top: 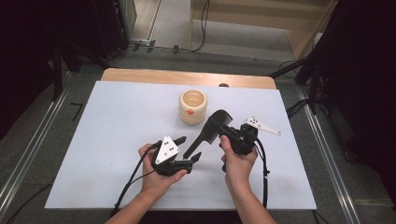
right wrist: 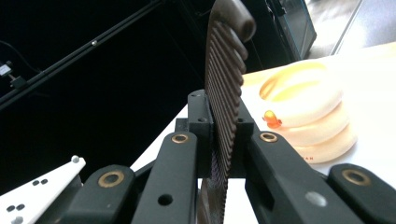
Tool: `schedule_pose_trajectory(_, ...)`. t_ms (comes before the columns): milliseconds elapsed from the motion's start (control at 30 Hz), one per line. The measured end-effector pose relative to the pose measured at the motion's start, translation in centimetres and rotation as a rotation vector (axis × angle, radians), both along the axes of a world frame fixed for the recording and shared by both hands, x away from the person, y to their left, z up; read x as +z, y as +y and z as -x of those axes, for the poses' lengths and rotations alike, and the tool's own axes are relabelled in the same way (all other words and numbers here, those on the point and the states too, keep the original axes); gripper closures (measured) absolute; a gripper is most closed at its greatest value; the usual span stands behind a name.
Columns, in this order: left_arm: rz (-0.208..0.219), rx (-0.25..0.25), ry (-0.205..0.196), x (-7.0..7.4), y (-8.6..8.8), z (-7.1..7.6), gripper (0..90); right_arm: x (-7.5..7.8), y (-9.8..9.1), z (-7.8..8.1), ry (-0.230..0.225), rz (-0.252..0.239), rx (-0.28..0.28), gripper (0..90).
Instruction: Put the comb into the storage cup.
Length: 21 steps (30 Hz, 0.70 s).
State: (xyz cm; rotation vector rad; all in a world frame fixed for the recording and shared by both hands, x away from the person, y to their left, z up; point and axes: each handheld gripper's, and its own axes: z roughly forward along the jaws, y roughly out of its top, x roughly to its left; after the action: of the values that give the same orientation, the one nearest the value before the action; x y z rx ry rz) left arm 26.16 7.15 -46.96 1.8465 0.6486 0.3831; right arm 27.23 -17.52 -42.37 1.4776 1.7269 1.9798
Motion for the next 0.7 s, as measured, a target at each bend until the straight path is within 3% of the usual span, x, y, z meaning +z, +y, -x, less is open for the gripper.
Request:
schedule_pose_trajectory(267,0.018,0.008,0.06,0.1,2.1,-0.8,0.0,0.6,0.2,0.2,-0.045,0.046,0.01,82.7)
schedule_pose_trajectory(700,0.031,0.028,0.038,0.2,5.6,-1.0,0.0,0.8,0.0,-0.2,-0.068,0.081,0.009,82.7)
